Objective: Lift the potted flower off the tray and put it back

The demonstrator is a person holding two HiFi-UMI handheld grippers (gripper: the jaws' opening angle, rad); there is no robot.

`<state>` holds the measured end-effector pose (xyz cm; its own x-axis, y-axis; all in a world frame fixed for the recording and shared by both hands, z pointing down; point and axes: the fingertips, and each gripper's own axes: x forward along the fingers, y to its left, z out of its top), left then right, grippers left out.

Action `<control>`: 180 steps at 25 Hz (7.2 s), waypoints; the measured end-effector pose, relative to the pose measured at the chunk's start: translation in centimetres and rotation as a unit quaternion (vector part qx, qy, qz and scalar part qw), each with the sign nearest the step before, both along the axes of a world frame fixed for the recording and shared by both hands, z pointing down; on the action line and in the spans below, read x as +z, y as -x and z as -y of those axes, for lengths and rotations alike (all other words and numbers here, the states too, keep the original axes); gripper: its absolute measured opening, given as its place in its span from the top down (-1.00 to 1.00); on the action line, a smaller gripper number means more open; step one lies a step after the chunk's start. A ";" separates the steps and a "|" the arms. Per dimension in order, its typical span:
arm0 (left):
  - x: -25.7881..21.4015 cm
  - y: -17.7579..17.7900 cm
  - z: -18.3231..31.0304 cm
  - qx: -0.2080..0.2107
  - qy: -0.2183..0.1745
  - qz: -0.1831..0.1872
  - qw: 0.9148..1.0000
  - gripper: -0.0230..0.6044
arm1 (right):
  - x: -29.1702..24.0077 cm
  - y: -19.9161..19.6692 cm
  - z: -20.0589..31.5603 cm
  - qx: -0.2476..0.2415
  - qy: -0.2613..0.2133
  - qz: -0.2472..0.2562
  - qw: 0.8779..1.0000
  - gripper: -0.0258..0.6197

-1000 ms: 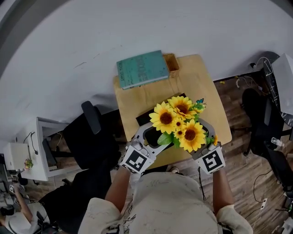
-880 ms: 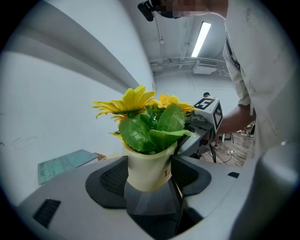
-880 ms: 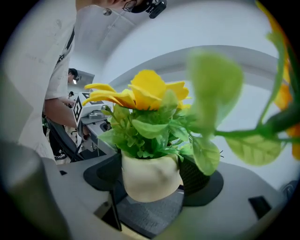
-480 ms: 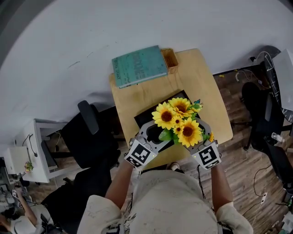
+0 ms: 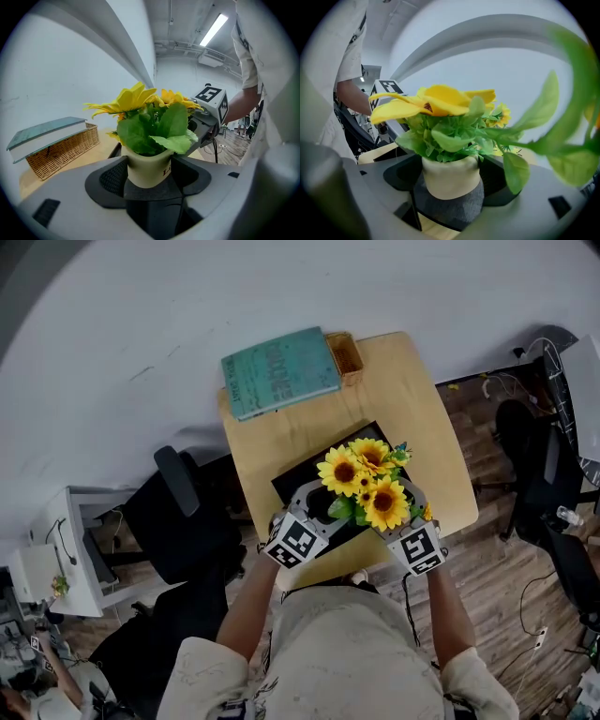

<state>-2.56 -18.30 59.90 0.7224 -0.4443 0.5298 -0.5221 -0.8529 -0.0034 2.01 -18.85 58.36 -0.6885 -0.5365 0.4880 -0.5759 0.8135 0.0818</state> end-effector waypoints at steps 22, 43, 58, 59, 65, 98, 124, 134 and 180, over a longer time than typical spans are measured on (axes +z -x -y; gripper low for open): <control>3.7 -0.2 0.8 -0.002 0.017 0.028 0.999 0.01 | 4.1 0.2 0.8 0.018 0.033 0.000 0.999 -0.30; 1.9 2.4 -3.7 -0.104 0.002 -0.001 0.995 0.01 | 4.2 -2.6 -3.8 0.049 0.051 0.016 0.997 -0.30; -1.6 4.5 -8.9 -0.208 -0.055 -0.034 0.976 0.01 | -0.1 -4.7 -8.5 0.061 0.003 0.047 0.997 -0.30; -2.1 4.6 -9.0 -0.213 -0.061 -0.038 0.974 0.01 | -0.8 -4.9 -8.6 0.062 -0.003 0.050 0.997 -0.30; -6.8 5.4 -9.0 -0.238 -0.108 -0.063 0.963 0.01 | -5.9 -6.1 -7.9 0.077 -0.052 0.081 0.992 -0.30; -24.5 8.2 -7.0 -0.288 -0.296 -0.095 0.906 0.01 | -25.9 -4.6 -5.3 0.054 -0.272 0.179 0.944 -0.30; -24.4 7.0 -7.1 -0.287 -0.285 -0.109 0.908 0.19 | -25.7 -4.4 -5.7 0.057 -0.268 0.189 0.943 0.35; -23.7 6.5 -6.9 -0.287 -0.273 -0.101 0.913 0.90 | -25.1 -4.5 -5.4 0.067 -0.258 0.182 0.947 0.87; -23.6 6.9 -7.1 -0.299 -0.273 -0.103 0.909 0.90 | -24.2 -4.7 -5.3 0.071 -0.248 0.154 0.954 0.86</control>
